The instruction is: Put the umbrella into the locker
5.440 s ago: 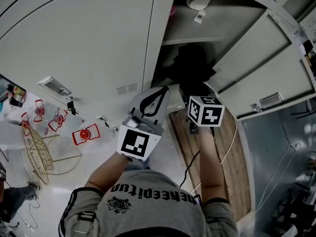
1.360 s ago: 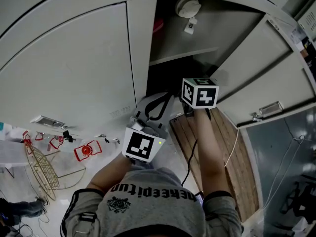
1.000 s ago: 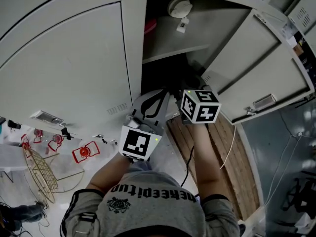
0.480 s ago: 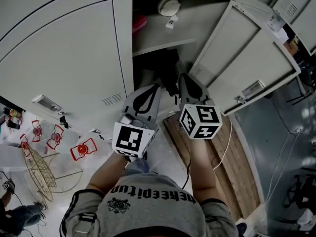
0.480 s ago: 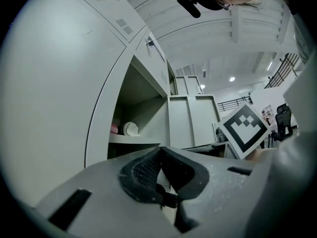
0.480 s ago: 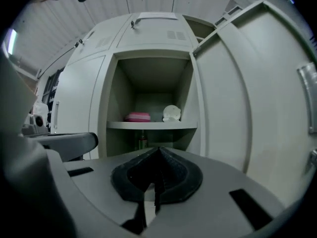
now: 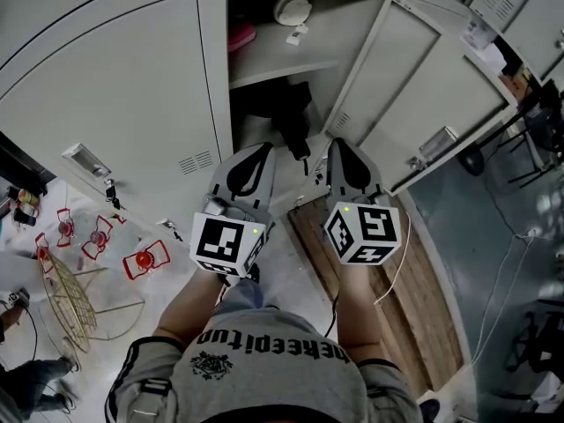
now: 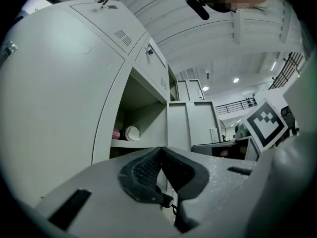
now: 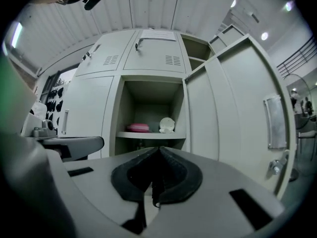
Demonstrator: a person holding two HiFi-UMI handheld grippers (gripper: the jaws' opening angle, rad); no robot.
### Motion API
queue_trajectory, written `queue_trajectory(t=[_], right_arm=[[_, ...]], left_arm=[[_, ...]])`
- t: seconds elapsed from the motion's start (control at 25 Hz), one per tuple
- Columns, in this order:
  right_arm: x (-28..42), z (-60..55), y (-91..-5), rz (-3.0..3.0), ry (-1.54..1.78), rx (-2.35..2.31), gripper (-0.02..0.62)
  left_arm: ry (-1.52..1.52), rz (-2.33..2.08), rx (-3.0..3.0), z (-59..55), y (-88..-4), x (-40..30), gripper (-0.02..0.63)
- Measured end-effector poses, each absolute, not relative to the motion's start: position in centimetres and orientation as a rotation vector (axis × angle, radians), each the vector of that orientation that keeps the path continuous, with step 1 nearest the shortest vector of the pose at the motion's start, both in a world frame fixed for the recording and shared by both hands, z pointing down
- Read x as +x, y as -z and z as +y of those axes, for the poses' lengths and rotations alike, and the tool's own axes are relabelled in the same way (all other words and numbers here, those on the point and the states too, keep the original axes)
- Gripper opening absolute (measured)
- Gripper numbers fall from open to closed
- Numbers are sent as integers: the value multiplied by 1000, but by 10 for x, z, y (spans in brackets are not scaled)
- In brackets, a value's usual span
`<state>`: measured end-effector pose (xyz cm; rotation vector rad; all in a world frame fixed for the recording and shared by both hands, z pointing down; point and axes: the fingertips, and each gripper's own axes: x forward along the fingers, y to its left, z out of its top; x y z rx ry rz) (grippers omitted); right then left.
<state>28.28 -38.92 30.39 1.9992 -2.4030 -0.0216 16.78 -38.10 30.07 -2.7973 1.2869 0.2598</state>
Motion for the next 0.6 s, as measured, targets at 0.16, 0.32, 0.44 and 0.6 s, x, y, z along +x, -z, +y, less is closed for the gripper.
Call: queue_trajectory(t=[0.16, 0.32, 0.44, 0.6], right_arm=[[287, -369, -297, -2391, 56, 2027, 2], [290, -351, -292, -2390, 83, 2059, 3], [293, -337, -289, -2383, 102, 2085, 3], [297, -322, -285, -2386, 126, 2118, 3]], left_arm=[[-268, 1289, -2788, -369, -296, 168, 5], [-277, 1293, -2781, -360, -294, 166, 5], [-280, 1295, -2779, -352, -292, 166, 5], [-287, 1292, -2778, -341, -290, 166, 5]])
